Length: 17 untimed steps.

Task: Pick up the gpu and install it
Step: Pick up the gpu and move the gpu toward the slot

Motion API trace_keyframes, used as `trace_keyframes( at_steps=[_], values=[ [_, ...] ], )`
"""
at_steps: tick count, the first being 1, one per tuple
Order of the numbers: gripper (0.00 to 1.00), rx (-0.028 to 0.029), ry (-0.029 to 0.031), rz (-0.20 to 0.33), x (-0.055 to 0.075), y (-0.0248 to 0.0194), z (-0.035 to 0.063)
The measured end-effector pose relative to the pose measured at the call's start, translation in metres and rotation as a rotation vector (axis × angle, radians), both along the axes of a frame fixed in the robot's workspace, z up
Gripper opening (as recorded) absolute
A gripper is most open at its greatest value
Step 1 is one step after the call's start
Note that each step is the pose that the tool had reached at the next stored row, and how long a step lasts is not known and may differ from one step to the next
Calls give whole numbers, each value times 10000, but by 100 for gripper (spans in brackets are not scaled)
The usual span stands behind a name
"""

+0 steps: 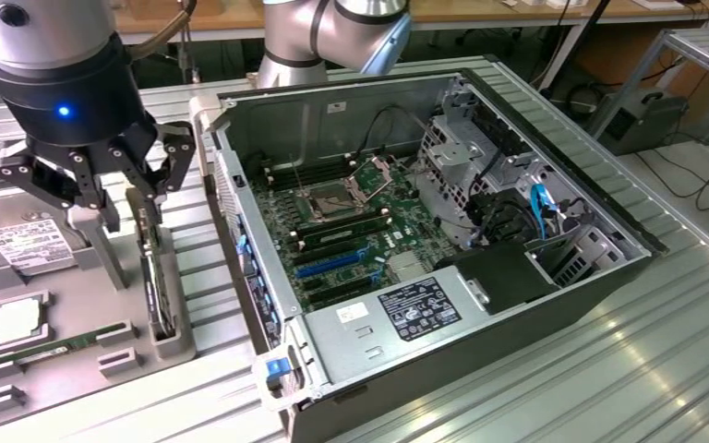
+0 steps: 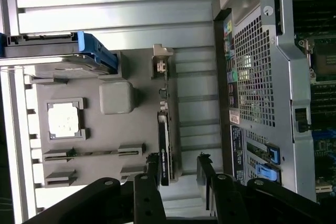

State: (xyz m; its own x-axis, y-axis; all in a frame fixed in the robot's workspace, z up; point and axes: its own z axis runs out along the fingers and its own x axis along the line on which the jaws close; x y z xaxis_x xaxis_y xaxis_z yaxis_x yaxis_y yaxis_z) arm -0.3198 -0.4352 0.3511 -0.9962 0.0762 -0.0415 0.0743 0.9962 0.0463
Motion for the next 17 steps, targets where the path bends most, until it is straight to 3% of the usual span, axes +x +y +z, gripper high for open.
trace_keyframes(
  at_steps=[2,17],
  values=[
    [42,0,-48,-1,-8,0,-74],
    [42,-1,-191,-165,-90,-1,-350]
  ],
)
